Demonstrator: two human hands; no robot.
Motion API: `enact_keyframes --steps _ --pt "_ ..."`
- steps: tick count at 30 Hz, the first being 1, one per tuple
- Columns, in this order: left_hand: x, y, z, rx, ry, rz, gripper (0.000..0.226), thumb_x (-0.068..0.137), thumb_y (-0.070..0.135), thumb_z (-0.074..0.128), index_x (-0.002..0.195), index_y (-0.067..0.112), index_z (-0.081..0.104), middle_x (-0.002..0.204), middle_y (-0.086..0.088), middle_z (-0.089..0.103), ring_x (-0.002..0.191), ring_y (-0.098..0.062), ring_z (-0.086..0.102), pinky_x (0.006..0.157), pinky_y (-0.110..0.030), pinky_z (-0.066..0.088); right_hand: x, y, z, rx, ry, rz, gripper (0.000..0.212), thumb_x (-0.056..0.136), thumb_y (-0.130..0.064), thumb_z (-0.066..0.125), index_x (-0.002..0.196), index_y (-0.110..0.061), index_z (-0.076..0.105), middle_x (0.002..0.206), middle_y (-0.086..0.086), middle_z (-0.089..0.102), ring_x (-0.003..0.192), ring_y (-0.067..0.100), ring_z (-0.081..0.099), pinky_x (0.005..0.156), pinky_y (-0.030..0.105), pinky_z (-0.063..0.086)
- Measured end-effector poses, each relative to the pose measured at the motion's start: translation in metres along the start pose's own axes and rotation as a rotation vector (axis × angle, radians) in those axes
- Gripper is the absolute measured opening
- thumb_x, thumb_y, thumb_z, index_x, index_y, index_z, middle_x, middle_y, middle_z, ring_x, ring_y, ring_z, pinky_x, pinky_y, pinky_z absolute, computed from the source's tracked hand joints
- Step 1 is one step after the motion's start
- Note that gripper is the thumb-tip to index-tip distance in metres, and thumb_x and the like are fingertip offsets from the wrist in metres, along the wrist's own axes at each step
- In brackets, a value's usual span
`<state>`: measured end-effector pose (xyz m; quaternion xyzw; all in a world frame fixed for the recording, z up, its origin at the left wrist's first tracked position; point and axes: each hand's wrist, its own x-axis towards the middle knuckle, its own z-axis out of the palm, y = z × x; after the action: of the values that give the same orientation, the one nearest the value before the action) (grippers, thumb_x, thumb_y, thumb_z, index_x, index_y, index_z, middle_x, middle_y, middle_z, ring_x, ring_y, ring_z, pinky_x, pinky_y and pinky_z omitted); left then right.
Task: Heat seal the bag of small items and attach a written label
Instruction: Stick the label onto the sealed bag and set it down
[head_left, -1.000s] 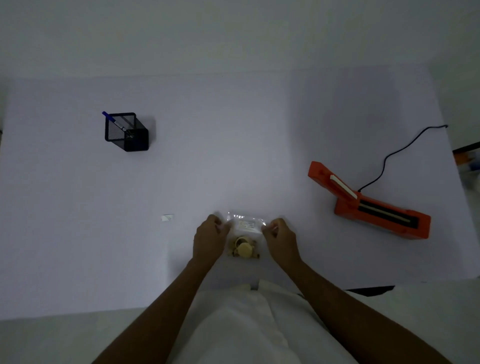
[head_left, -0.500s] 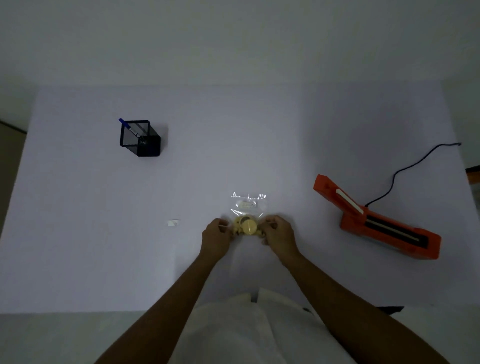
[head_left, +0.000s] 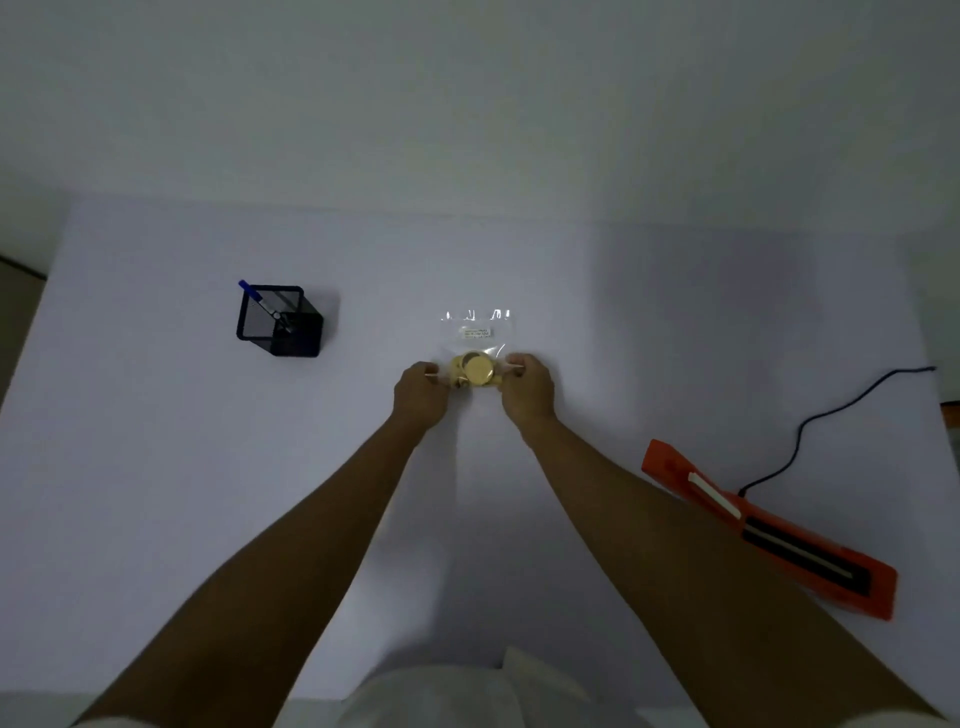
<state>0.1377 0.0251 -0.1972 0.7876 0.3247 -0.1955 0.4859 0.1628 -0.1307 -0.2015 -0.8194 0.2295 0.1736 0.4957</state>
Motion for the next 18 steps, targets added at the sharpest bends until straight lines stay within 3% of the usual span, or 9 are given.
enact_keyframes --steps 5,8,13,18 --pt "0.008 0.005 0.000 0.011 -0.036 0.000 0.045 0.083 0.015 0.060 0.127 0.008 0.054 0.123 -0.018 0.061 0.109 -0.037 0.061 0.094 -0.051 0.051 0.023 0.016 0.009 0.016 -0.055 0.020 0.039 0.080 -0.011 0.050 0.116 -0.012 0.064 0.116 0.015 0.067 0.105 0.035 0.066 0.092 0.052 0.055" --pt "-0.011 0.014 -0.003 0.060 -0.033 0.049 0.050 0.091 0.016 0.058 0.137 0.006 0.043 0.135 -0.015 0.053 0.120 -0.033 0.054 0.103 -0.041 0.044 0.029 0.039 0.012 0.065 -0.065 0.036 0.051 0.075 -0.022 0.044 0.123 -0.016 0.060 0.121 0.015 0.065 0.109 0.036 0.065 0.094 0.053 0.054" --pt "-0.059 0.015 -0.005 0.090 0.009 0.151 0.056 0.090 0.024 0.063 0.138 0.006 0.040 0.134 -0.016 0.054 0.119 -0.030 0.055 0.099 -0.037 0.044 -0.023 0.025 -0.014 0.069 -0.038 0.008 0.038 0.090 -0.013 0.046 0.125 -0.018 0.058 0.121 0.013 0.065 0.109 0.035 0.064 0.094 0.053 0.054" --pt "-0.131 0.001 0.006 0.022 -0.119 0.242 0.049 0.089 0.030 0.065 0.132 0.014 0.048 0.123 -0.005 0.059 0.098 -0.015 0.057 0.083 -0.024 0.044 -0.102 0.025 -0.055 0.165 -0.070 -0.057 0.027 0.099 -0.009 0.051 0.123 -0.018 0.059 0.115 0.010 0.065 0.103 0.026 0.065 0.088 0.042 0.056"
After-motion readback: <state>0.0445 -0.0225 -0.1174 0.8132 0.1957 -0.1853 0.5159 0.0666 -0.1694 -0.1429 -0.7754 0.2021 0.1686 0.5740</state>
